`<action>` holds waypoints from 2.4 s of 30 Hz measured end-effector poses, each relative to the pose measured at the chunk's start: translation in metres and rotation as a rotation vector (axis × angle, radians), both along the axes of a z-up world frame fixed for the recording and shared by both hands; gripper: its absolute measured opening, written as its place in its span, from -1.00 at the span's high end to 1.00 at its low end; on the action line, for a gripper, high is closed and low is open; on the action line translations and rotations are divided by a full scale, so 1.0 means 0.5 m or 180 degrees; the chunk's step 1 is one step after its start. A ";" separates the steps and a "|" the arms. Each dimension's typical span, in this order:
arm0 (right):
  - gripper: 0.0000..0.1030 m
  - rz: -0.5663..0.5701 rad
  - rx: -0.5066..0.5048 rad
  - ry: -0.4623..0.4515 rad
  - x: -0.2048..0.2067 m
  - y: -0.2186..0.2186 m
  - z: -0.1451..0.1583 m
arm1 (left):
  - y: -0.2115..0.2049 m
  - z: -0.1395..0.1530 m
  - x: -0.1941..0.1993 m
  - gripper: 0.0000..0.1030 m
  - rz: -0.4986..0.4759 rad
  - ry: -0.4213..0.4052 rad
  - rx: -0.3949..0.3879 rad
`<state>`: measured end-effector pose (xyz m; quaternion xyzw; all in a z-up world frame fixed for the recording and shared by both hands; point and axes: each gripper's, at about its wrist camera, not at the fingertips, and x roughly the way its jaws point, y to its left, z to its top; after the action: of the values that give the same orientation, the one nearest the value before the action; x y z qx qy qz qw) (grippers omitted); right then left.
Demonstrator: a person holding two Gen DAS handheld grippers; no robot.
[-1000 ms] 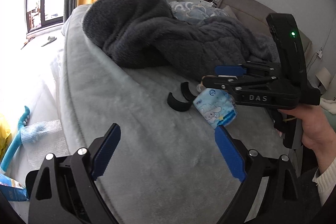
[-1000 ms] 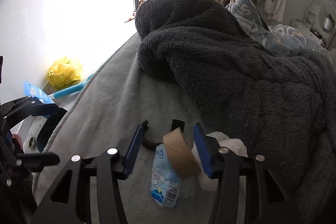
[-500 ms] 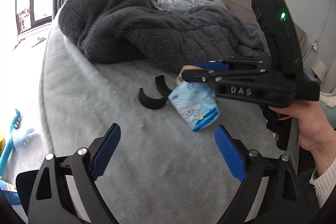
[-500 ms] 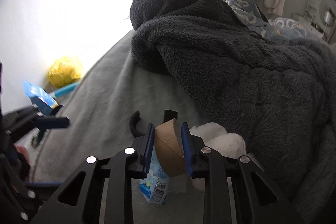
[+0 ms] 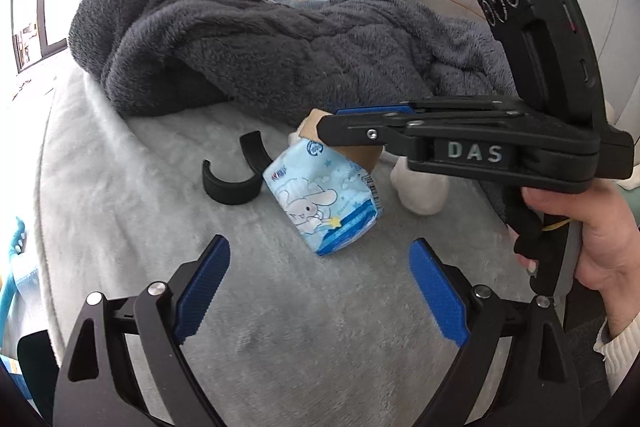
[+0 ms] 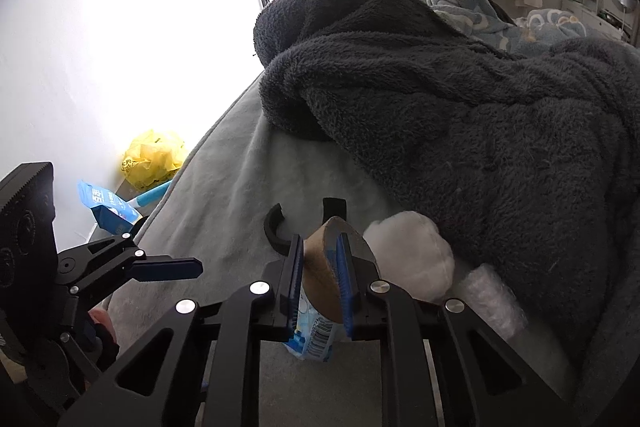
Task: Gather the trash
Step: 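Grasp the blue tissue pack with the left tool while the right tool holds the tape, then carry the tissue pack to the bin and open the left tool over it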
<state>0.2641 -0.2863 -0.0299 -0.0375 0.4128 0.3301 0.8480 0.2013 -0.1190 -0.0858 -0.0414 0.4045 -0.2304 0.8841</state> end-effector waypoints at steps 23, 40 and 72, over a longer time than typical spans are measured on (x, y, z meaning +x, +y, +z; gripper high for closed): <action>0.67 0.0233 0.0293 0.0193 -0.001 -0.040 -0.051 | -0.051 -0.060 0.068 -0.75 0.0160 0.0240 -0.0141; 0.94 0.0093 0.0631 0.0228 0.008 -0.070 -0.042 | -0.058 -0.067 0.092 -0.34 0.0213 0.0275 -0.0176; 0.94 -0.0224 0.0772 -0.0019 -0.064 0.068 0.088 | 0.191 0.029 -0.026 -0.28 0.0748 -0.0335 0.0029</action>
<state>0.2323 -0.2522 0.0142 0.0789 0.3684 0.3475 0.8587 0.1884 -0.0236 -0.0713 -0.0724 0.3510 -0.1252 0.9252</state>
